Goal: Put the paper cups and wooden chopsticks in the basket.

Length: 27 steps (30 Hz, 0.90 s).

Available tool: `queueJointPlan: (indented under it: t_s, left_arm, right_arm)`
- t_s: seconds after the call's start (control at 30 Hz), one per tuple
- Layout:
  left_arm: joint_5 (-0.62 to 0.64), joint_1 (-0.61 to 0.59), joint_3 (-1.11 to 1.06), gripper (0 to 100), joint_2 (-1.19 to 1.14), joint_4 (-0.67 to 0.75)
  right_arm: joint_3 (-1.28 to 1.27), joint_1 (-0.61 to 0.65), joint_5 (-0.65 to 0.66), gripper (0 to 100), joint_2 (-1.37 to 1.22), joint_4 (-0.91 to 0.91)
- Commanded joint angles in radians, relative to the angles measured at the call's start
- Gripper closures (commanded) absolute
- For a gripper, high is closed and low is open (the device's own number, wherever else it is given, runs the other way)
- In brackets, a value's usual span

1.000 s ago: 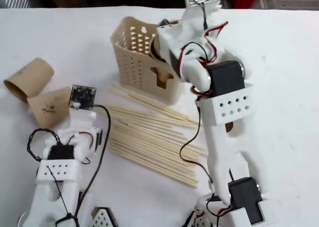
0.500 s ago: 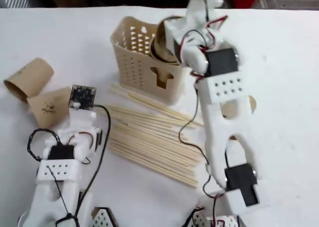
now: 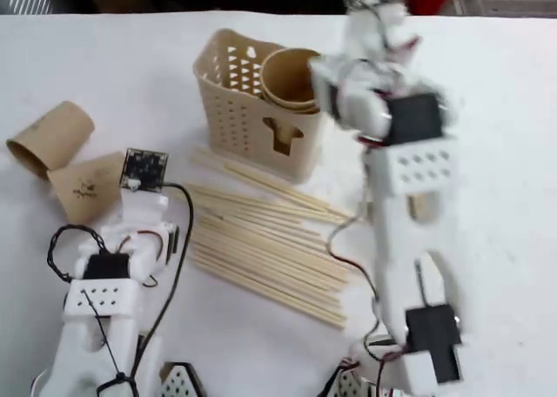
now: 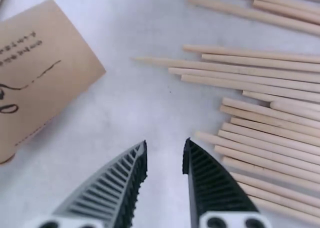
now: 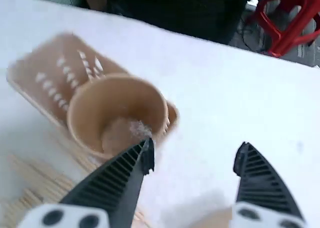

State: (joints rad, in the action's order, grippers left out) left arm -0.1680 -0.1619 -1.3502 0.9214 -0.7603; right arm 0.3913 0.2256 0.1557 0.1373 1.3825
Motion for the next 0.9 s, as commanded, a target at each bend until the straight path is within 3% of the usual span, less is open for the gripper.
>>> queueJointPlan:
  t_s: [0.0, 0.13, 0.3, 0.57, 0.87]
  left_arm:
    - [0.003, 0.012, 0.006, 87, 0.015, 0.018]
    - [0.003, 0.007, 0.008, 87, 0.016, 0.018]
    - [0.002, 0.007, 0.008, 87, 0.013, 0.018]
    - [0.002, 0.005, 0.006, 87, 0.012, 0.018]
    - [0.002, 0.007, 0.006, 87, 0.01, 0.018]
  right_arm:
    - [0.006, -0.104, 0.239, 74.6, 0.15, 0.265]
    - [-0.112, -0.177, 0.43, 79.2, 0.286, 0.337]
    - [-0.534, -0.223, 0.68, 75.3, 0.501, 0.298]
    - [-1.149, -0.231, 0.833, 69.2, 0.803, -0.036]
    - [-1.441, -0.366, 0.939, 67.8, 0.905, -0.294]
